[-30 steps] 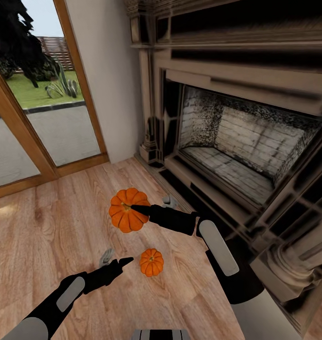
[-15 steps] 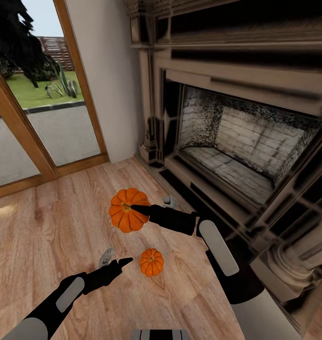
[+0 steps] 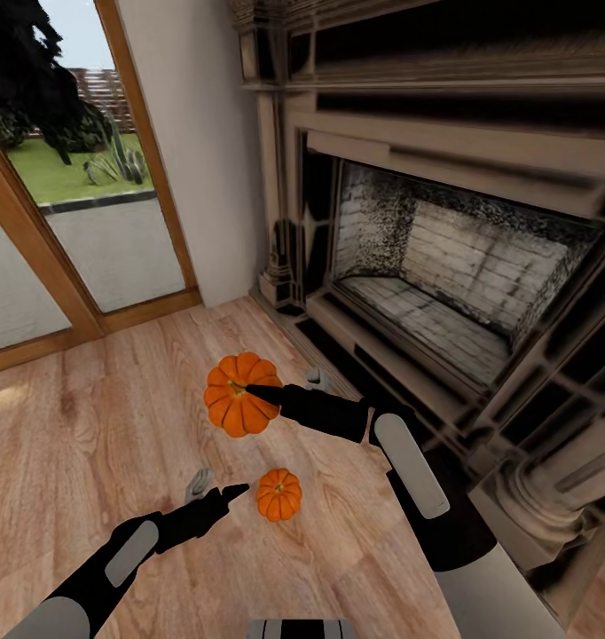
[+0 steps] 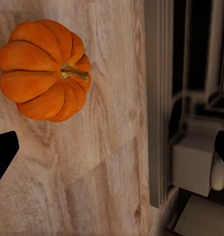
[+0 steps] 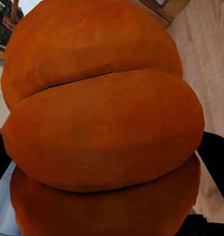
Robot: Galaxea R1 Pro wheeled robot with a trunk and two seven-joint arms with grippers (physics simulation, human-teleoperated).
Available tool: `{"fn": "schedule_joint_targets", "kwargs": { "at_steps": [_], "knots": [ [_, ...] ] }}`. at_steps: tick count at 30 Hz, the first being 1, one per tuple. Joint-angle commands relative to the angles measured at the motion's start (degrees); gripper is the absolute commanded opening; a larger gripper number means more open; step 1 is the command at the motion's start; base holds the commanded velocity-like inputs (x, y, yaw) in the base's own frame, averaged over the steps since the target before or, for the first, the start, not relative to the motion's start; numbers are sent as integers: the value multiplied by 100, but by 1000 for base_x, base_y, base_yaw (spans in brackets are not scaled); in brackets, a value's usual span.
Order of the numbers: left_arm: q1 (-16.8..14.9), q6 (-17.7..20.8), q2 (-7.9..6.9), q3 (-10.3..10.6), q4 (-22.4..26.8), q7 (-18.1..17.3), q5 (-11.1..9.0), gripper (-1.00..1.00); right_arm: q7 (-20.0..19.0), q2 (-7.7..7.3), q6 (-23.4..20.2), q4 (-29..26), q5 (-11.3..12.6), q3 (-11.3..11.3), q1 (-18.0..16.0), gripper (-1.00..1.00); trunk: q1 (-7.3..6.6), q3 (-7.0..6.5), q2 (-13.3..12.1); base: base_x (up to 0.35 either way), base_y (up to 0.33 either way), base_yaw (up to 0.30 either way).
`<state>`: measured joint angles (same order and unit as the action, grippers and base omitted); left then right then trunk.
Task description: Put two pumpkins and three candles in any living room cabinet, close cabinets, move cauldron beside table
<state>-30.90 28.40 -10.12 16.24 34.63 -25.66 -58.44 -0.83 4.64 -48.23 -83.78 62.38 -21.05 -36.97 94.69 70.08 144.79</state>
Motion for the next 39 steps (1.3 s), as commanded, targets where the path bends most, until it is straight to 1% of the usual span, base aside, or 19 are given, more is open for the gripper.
{"fn": "schedule_joint_targets", "kwargs": {
  "at_steps": [1, 13, 27, 31, 33, 39],
  "knots": [
    [-4, 17, -7, 19, -3, -3, -45, 100, 5, 2, -22, 0, -6, 4, -3, -100, 0, 4, 2, 176, -2, 0],
    [-4, 9, -7, 3, -18, -5, -54, 100, 4, 2, -22, 2, -6, 4, -3, -100, 0, 4, 2, 96, 42, 0],
    [-4, -9, -7, 11, -21, 23, -45, 100, 4, 2, -22, 2, -6, 4, -3, -100, 0, 4, 2, 8, 6, 0],
    [-4, -15, -1, 2, -13, 367, -62, 100, 1, 2, -22, -4, -7, 4, -3, -100, 11, 93, 7, 0, 0, 0],
    [-4, -16, 1, -4, 5, 532, -74, 100, -3, 2, -21, -5, -6, 4, -3, -100, 11, 93, 7, 0, 0, 0],
    [-4, -18, 1, -6, 17, 609, -70, 100, -4, 2, -24, -55, -8, 6, -3, -100, 11, 93, 7, 0, 0, 0]
  ]
}}
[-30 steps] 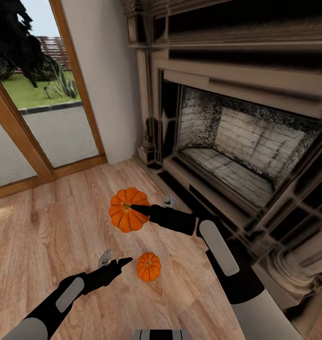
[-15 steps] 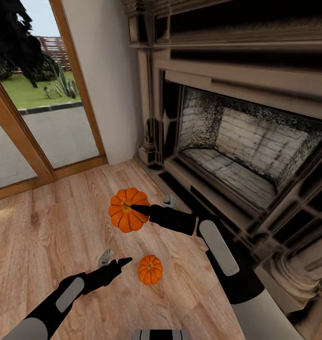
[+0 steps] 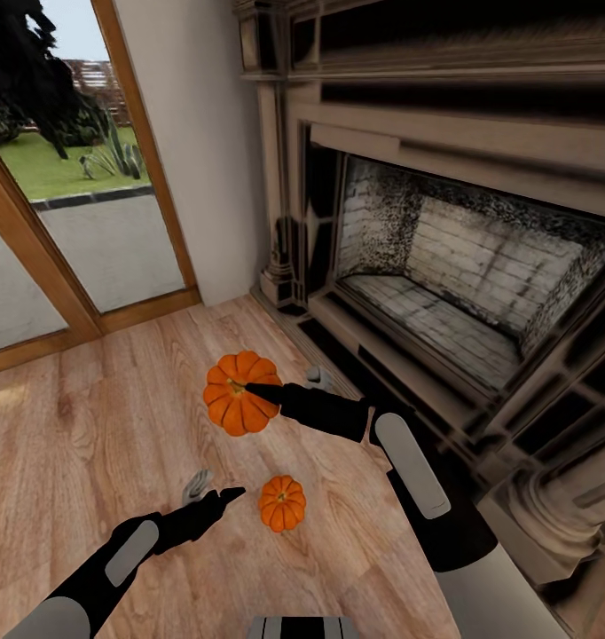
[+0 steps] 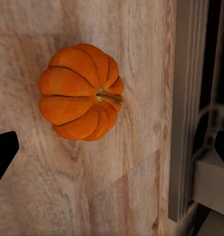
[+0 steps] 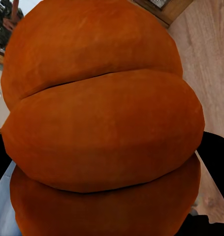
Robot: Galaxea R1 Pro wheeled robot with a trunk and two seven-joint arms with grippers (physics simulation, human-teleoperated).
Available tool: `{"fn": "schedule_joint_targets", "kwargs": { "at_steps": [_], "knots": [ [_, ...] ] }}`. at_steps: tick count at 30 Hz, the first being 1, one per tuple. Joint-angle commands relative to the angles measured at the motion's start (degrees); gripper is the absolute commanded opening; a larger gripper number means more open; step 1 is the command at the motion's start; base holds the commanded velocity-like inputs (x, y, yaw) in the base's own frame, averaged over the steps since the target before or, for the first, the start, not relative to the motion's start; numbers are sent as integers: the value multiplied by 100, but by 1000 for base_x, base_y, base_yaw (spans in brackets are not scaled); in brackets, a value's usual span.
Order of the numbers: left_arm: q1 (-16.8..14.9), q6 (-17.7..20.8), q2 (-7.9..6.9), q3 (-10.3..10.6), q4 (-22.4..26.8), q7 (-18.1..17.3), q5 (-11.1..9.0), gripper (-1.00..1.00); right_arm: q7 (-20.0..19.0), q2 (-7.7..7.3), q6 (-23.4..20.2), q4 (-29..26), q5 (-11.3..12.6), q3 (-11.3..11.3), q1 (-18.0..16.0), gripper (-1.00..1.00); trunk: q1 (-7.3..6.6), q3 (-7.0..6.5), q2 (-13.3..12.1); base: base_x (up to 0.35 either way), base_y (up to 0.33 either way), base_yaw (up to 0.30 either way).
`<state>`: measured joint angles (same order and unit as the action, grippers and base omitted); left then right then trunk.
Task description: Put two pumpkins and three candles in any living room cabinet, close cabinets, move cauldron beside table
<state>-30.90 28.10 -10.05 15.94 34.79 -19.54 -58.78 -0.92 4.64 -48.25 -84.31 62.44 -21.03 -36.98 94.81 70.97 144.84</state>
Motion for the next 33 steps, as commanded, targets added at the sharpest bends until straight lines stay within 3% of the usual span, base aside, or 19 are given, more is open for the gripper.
{"fn": "schedule_joint_targets", "kwargs": {
  "at_steps": [1, 7, 12, 17, 33],
  "knots": [
    [-3, 11, -3, 23, 1, 0, -29, 100, 3, 2, -20, -96, -17, 7, -3, -100, -1, 4, 2, 0, 0, 0],
    [-3, 5, 41, 31, 4, 11, -13, 100, 0, 2, -18, -271, -21, 5, -3, -100, 9, 93, 7, 0, 0, 0],
    [11, -157, 38, 37, 92, 87, -50, 100, -228, -10, -14, -337, -7, -27, -3, -100, 10, 92, 7, 0, 0, 0],
    [6, -196, -22, -109, -9, -75, -63, 100, -242, -15, -17, -319, -9, -13, -3, -100, 10, 92, 7, 0, 0, 0],
    [5, -225, -4, -92, -77, -34, -43, 100, -304, -16, -17, -313, -20, -15, -3, -100, 10, 92, 7, 0, 0, 0]
  ]
}}
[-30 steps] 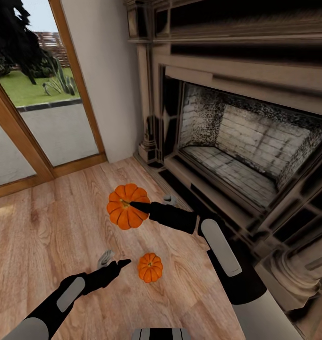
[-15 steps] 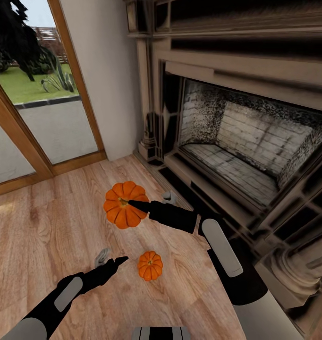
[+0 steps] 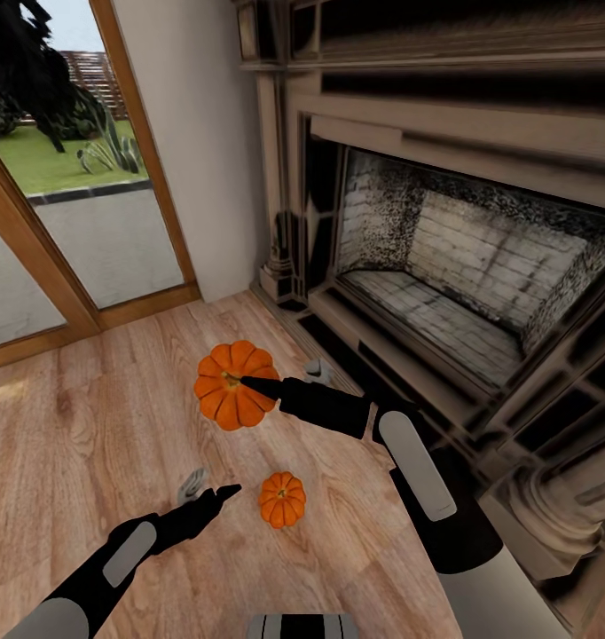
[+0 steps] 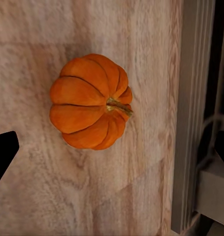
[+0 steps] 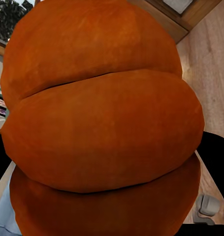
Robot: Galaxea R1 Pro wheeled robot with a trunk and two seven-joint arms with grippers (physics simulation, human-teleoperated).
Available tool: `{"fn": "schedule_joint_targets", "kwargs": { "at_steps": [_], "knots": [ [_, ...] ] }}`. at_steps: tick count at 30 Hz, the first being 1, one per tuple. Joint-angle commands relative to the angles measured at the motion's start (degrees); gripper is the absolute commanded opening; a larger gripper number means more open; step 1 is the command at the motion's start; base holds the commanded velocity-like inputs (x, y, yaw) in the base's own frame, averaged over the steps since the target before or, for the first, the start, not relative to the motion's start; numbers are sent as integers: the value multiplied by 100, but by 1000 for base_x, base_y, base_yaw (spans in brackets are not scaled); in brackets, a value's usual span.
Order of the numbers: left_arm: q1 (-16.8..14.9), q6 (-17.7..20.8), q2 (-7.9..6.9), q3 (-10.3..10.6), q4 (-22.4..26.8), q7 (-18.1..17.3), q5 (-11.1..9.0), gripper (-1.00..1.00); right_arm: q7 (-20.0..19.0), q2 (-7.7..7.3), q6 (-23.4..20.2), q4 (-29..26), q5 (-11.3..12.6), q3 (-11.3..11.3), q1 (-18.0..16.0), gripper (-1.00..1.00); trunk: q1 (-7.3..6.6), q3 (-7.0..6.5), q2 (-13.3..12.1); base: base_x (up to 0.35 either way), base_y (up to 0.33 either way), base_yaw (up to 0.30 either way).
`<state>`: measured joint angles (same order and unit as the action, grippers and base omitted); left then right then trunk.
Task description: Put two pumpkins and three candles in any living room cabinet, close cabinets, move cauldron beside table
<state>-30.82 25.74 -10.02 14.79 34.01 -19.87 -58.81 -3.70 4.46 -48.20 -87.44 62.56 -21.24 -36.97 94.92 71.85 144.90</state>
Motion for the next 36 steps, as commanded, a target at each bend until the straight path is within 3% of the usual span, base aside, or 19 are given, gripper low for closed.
{"fn": "schedule_joint_targets", "kwargs": {
  "at_steps": [1, 10, 36],
  "knots": [
    [-3, 10, -4, 22, 0, -1, -38, 100, -26, 3, -23, 1, -32, 7, -3, -100, -1, 4, 2, 0, 0, 0],
    [-3, -116, -4, 24, 0, 2, -29, 100, -34, 0, -23, -1, -33, 14, -3, -100, -1, 4, 2, 0, 0, 0],
    [-47, -375, -11, 33, 30, 9, -10, 100, -81, -24, 106, -10, -73, 5, -3, -100, 66, 580, 36, 0, 0, 0]
  ]
}}
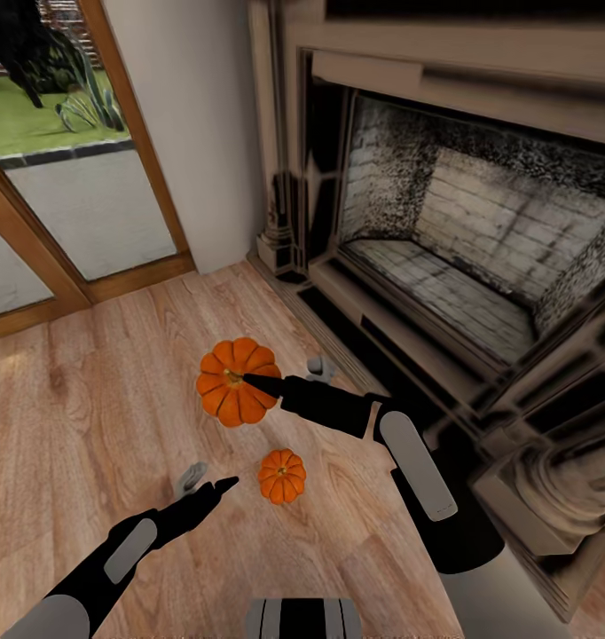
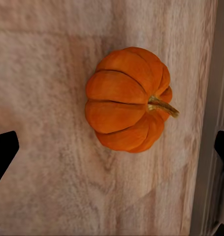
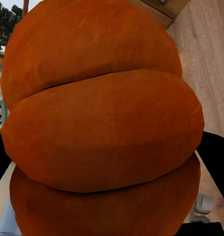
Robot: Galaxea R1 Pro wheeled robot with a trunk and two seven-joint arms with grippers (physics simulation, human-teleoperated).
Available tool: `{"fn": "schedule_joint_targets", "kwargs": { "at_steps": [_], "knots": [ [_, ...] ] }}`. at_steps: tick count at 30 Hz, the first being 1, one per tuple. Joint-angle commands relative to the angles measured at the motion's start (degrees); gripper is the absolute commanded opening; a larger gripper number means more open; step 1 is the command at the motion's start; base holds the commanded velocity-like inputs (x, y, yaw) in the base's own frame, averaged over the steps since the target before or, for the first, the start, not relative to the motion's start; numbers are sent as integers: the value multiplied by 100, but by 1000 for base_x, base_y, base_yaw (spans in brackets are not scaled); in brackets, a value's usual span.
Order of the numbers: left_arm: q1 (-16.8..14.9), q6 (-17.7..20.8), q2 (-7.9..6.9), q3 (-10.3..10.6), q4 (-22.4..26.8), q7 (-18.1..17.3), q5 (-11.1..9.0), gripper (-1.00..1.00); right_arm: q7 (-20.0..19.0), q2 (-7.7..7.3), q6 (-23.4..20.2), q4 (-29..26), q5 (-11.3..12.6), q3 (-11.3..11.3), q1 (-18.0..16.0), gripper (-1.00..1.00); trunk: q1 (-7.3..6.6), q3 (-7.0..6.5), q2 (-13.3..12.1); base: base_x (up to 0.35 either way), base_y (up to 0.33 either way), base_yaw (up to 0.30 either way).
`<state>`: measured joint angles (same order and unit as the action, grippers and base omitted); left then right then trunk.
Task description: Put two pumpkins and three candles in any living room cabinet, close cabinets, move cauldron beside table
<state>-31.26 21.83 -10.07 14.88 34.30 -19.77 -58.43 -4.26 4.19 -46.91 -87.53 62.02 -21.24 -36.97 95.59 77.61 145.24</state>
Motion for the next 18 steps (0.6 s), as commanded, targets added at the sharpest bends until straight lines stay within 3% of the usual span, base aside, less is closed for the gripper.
{"fn": "schedule_joint_targets", "kwargs": {
  "at_steps": [1, 4, 10, 18],
  "knots": [
    [-3, 0, -5, 24, 11, 2, -47, 100, -65, -3, -13, -1, -21, 8, -3, -100, 1, 27, 3, 0, 0, 0],
    [-5, -72, 12, 24, 26, 83, -46, 100, -111, -12, -5, -1, -23, 13, -3, -100, 9, 93, 7, 0, 0, 0],
    [-12, -125, 168, 24, 267, 860, -47, 100, -137, -15, -9, -17, -23, 14, -3, -100, 24, 226, 15, 0, 0, 0],
    [-12, -128, 205, 24, 347, 1032, -46, 100, -143, -15, -11, -52, -23, 15, -3, -100, 45, 403, 26, 0, 0, 0]
  ]
}}
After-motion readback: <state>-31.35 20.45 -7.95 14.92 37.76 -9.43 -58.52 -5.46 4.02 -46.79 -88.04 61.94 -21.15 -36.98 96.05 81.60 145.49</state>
